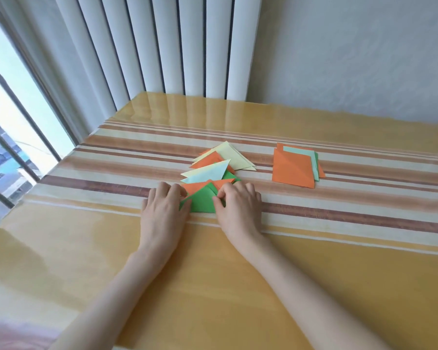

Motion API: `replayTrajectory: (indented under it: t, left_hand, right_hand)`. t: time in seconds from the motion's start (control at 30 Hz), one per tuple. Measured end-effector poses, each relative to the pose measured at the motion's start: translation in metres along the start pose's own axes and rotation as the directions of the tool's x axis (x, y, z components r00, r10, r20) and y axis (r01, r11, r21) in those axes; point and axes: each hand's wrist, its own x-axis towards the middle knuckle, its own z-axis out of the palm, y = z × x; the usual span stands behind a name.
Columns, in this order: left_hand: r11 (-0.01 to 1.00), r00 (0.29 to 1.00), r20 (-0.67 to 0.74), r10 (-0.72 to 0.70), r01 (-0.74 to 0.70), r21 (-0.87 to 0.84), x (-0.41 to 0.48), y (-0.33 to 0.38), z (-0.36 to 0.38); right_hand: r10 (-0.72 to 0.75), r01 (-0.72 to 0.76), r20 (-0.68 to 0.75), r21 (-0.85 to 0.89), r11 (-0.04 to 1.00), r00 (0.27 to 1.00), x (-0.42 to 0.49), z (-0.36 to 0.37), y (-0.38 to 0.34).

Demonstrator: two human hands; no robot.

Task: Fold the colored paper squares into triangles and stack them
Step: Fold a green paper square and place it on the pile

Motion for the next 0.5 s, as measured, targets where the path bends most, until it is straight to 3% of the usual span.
replayTrajectory:
  t: [0.07,0.17,0.23,0.37,0.5]
  left_hand:
    - [0.981,0.983,-0.053,0.176,-0.170,0.095,0.000,-0.001,0.004]
    - [0.912,0.927,0.010,0.375,-0.371,0.176,-0.004,-0.002,0.007]
    - [0.899,0.917,0.071,0.393,-0.399,0.181,-0.007,0.001,0.007]
    - [0.918,0.926,0.119,0.357,-0.372,0.137,-0.010,0.005,0.007]
    - [0.932,0.933,0.174,0.314,-0.338,0.130,-0.008,0.003,0.010]
  right_hand:
    - [-0.015,0.014,-0.016,-0.082,0.997,1.000,0.000,0.003,-0.001]
    - [-0.004,-0.009,-0.076,-0.169,0.986,0.997,0.002,0.006,0.000]
    - [-0.063,0.042,-0.093,-0.216,0.975,0.994,0.003,0.003,0.004]
    - [-0.368,0.372,0.051,-0.123,0.920,0.928,-0.006,-0.002,0.024]
    - [-0.335,0.342,0.101,-0.061,0.938,0.937,-0.007,0.001,0.031]
